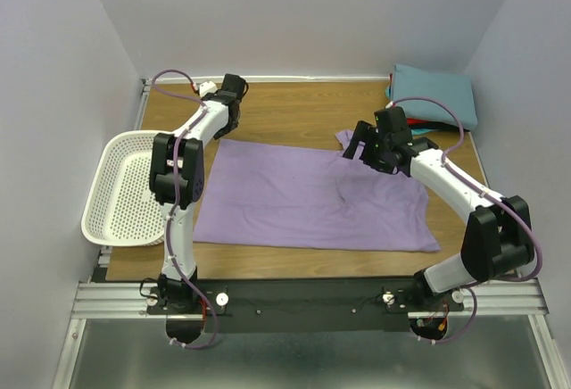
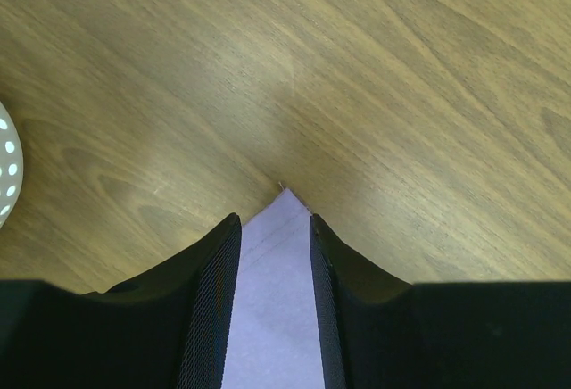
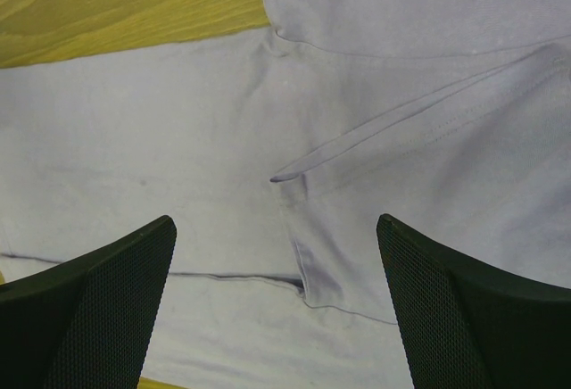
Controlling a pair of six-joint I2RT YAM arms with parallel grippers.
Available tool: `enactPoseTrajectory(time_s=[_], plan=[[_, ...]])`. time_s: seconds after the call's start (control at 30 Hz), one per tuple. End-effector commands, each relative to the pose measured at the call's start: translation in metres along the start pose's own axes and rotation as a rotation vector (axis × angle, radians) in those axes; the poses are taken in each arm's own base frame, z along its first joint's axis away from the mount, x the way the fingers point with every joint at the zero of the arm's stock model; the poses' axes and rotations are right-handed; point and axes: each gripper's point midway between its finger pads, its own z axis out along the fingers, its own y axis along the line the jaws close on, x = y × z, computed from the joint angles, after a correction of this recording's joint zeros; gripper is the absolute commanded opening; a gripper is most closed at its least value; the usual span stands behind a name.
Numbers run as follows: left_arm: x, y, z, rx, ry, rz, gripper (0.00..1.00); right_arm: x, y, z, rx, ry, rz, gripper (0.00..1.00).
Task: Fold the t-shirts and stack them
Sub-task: Fold the tshirt
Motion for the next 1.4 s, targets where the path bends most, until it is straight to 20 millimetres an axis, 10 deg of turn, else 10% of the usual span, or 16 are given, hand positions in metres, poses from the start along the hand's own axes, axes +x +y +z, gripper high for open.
enactPoseTrajectory(time_s=[0.0,0.43,0.8,1.2,1.37], plan=[[0.011,0.002,0.009,-0.020,0.021,0.019,0.44,-0.002,-0.002,-0.001,-0.010,-0.022,0.001,1.00],[0.032,-0.006,0.032,-0.031,0.082,0.044,0.43,0.006,-0.007,0.001,-0.004,-0.017,0.004,1.00],[0.020,0.013,0.028,-0.055,0.052,0.009,0.00,-0.013,-0.010,0.009,0.049,-0.065,-0.015,1.00],[-0.006,0.041,0.040,-0.100,0.024,-0.006,0.00,-0.087,-0.033,0.088,0.181,-0.156,-0.054,1.00],[-0.010,0.042,0.042,-0.098,0.023,0.002,0.00,-0.116,-0.006,0.117,0.096,-0.178,-0.145,0.92]])
